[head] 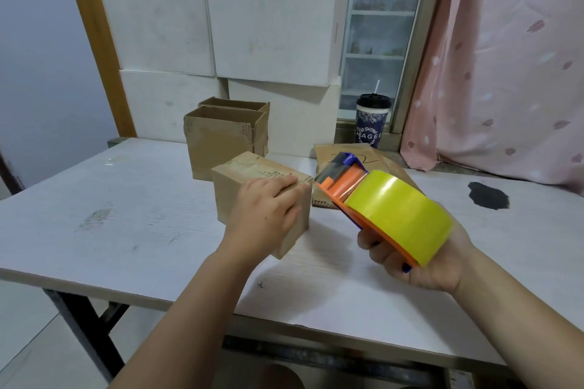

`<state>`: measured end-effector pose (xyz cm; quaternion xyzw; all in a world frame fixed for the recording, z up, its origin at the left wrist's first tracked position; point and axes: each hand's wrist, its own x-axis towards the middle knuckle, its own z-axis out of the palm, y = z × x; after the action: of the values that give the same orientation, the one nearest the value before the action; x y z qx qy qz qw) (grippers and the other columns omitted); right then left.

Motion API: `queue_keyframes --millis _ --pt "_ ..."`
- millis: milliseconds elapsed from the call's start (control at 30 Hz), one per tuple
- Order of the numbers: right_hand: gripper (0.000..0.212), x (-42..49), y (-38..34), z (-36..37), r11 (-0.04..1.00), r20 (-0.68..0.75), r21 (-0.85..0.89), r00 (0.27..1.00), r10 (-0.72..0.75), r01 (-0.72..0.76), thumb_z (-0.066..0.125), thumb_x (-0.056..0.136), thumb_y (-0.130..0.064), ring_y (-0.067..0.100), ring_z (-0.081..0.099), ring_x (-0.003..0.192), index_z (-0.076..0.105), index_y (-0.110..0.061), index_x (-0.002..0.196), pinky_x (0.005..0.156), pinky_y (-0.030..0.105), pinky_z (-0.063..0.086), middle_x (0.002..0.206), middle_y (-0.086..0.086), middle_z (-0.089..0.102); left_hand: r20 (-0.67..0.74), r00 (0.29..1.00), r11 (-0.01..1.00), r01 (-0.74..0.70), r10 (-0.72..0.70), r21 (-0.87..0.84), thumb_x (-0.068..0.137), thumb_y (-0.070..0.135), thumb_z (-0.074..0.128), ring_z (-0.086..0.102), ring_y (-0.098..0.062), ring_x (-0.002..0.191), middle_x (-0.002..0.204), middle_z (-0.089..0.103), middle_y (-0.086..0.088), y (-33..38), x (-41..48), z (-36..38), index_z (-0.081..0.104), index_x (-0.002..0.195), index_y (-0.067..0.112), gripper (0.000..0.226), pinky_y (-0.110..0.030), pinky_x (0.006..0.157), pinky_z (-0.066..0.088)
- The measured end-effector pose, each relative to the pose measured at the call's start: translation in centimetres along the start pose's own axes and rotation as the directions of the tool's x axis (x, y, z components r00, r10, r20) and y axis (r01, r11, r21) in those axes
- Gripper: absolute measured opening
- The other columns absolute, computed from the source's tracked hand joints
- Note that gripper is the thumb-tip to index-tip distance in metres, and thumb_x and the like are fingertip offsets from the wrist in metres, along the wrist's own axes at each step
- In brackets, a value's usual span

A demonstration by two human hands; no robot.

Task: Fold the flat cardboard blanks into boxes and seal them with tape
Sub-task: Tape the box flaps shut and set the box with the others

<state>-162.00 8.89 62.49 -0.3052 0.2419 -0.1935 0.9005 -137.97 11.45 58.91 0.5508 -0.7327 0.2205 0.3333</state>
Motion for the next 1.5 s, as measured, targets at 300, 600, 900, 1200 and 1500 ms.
queue_keyframes --millis 300,600,900,1200,1500 --pt "0.058 0.3 -1.3 0.0 0.994 -0.243 -0.108 0.968 -0.059 0.033 0.061 0.071 -0.054 0.026 0.056 0.044 0.062 -0.007 0.105 0.036 0.025 0.046 0.073 0.018 0.06 0.046 0.998 0.999 -0.032 0.032 0.017 0.073 0.015 0.065 0.067 -0.031 0.078 0.102 0.071 -0.012 1.1 -0.1 -1.0 0.077 0.077 0.01 0.013 -0.039 0.074 0.053" --pt "0.067 -0.2 -1.4 -0.2 0.978 -0.348 -0.201 0.929 -0.125 0.056 0.065 0.065 -0.059 0.03 0.061 0.052 0.06 -0.018 0.118 0.041 0.027 0.048 0.085 0.017 0.061 0.112 0.984 0.989 0.144 -0.141 -0.022 0.096 0.031 0.049 0.049 -0.019 0.098 0.112 0.06 0.003 1.0 0.0 -1.7 0.056 0.129 0.024 0.035 -0.026 0.085 0.028" --pt "0.045 -0.3 -1.8 1.0 0.925 -0.173 -0.273 0.932 -0.318 0.265 0.059 0.071 -0.053 0.028 0.072 0.079 0.076 -0.023 0.101 0.06 0.038 0.058 0.1 0.009 0.074 0.165 0.977 0.929 0.183 -0.135 -0.321 0.088 -0.004 0.054 0.057 -0.014 0.098 0.104 0.067 0.002 1.5 0.1 -2.2 0.071 0.104 0.014 0.03 -0.044 0.108 0.031" --pt "0.056 3.4 -3.1 2.6 0.828 -0.125 -0.372 0.861 -0.492 0.419 0.061 0.071 -0.059 0.019 0.054 0.075 0.07 -0.021 0.112 0.07 0.031 0.052 0.093 0.002 0.068 0.328 0.828 0.439 0.528 -0.455 -0.727 0.094 0.005 0.046 0.063 -0.006 0.098 0.091 0.073 0.01 1.2 1.2 -2.8 0.067 0.096 0.019 0.025 -0.028 0.093 0.044" --pt "0.055 6.3 -6.0 4.8 0.02 0.269 -0.869 0.506 -0.82 0.494 0.046 0.088 -0.057 0.005 0.059 0.108 0.04 -0.041 0.14 0.088 0.021 0.047 0.125 -0.011 0.059 0.491 0.581 0.058 0.681 -0.65 -0.73 0.086 0.07 0.039 0.069 -0.016 0.083 0.072 0.073 0.0 0.8 4.6 -3.8 0.067 0.078 0.015 0.062 -0.035 0.092 0.049"
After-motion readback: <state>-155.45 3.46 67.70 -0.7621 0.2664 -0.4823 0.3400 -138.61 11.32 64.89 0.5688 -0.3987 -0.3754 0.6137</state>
